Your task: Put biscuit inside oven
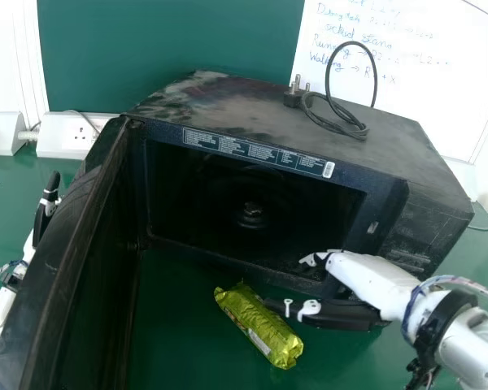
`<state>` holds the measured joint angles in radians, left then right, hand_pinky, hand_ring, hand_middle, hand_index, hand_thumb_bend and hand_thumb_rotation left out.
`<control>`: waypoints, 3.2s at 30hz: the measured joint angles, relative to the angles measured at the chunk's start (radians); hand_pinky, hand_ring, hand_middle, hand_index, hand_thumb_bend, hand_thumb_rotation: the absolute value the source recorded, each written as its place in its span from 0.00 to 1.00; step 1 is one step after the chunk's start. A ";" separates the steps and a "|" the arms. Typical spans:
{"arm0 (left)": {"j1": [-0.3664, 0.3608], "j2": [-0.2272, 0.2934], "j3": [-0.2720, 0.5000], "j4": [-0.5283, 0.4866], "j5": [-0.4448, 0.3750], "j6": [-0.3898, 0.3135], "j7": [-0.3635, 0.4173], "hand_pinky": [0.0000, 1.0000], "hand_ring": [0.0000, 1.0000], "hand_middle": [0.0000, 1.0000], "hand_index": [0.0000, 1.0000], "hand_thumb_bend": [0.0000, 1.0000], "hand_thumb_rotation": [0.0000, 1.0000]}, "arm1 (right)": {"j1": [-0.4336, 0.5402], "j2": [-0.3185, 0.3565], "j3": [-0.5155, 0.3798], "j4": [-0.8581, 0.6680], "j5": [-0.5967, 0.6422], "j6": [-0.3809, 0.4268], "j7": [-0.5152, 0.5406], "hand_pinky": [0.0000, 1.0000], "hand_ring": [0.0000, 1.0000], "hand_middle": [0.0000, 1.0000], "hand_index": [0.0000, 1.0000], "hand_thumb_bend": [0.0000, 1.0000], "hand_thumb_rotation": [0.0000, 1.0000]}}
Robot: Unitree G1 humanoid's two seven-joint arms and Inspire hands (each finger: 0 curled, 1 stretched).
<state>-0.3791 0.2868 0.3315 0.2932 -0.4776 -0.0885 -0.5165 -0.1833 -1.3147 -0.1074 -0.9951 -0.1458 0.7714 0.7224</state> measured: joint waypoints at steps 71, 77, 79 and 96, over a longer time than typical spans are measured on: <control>0.015 -0.004 0.000 -0.058 -0.002 0.042 0.033 0.23 0.30 0.41 0.49 0.52 0.08 | -0.175 0.686 0.619 0.401 -1.237 -0.135 0.463 0.76 0.91 0.94 0.92 1.00 0.32; 0.015 -0.004 0.000 -0.058 -0.001 0.042 0.035 0.24 0.30 0.41 0.49 0.52 0.08 | -0.149 0.765 0.582 0.407 -1.345 -0.248 0.513 0.75 0.91 0.95 0.93 1.00 0.32; 0.015 -0.004 0.000 -0.058 -0.002 0.042 0.034 0.23 0.30 0.40 0.49 0.52 0.08 | -0.138 0.793 0.569 0.405 -1.377 -0.282 0.529 0.75 0.90 0.95 0.93 1.00 0.31; 0.015 -0.004 0.000 -0.065 -0.004 0.045 0.031 0.23 0.31 0.41 0.49 0.52 0.09 | -0.096 0.924 0.457 0.457 -1.456 -0.478 0.500 0.50 0.64 0.78 0.81 0.98 0.24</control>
<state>-0.3640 0.2827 0.3311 0.2281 -0.4813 -0.0437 -0.4856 -0.2791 -0.3909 0.3492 -0.5378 -1.6017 0.2937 1.2220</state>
